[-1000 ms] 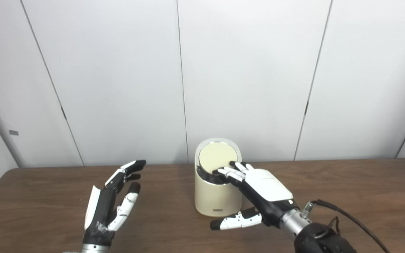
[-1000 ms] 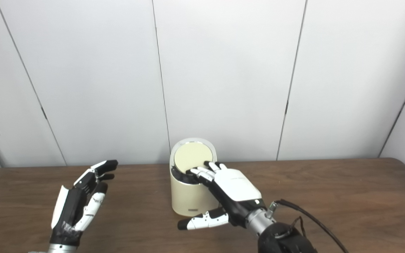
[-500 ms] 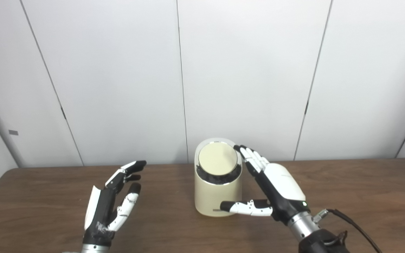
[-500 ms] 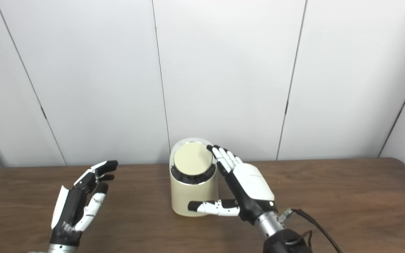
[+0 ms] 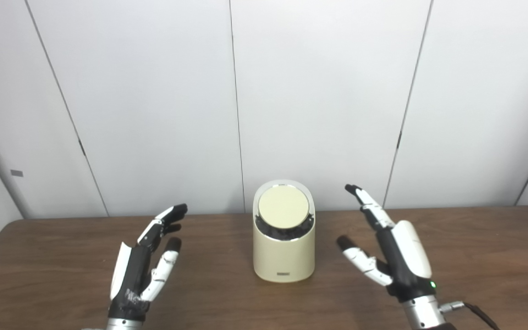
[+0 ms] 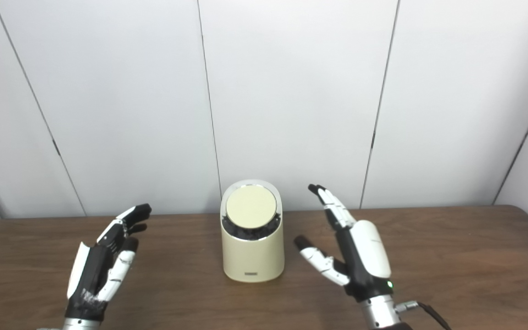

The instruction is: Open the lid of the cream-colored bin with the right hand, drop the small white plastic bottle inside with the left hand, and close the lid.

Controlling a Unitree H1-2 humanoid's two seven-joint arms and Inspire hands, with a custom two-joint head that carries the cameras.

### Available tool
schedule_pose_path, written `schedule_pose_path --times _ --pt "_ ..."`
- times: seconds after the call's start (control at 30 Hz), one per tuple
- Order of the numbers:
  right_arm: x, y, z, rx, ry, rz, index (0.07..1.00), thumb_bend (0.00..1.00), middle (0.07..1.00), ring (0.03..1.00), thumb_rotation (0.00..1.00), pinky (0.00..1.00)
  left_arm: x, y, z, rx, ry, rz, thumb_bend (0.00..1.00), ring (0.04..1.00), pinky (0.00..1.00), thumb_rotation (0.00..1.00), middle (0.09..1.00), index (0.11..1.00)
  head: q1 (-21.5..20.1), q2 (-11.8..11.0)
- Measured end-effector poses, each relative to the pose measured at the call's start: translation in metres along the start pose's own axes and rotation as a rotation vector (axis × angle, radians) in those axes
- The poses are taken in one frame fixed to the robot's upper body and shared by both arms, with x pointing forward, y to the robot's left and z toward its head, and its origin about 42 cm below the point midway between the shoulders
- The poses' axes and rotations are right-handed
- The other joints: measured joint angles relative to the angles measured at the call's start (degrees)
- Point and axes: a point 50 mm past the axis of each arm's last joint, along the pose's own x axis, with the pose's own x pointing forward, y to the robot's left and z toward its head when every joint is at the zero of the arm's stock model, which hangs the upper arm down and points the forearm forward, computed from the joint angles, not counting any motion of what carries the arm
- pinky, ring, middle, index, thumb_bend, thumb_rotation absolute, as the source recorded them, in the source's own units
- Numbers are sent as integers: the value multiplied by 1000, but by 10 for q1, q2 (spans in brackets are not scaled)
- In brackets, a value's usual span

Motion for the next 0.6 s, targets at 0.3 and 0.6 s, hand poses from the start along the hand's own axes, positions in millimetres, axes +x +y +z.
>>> schedule_pose_path --times 0.3,0.6 --pt "-17 -2 -8 132 54 -105 729 262 746 708 302 578 -1 1 0 -11 7 28 266 840 769 648 862 859 -4 3" --pt "-29 -6 -29 132 108 -131 704 301 714 683 289 537 -5 0 1 59 6 10 267 757 634 456 794 784 -2 6"
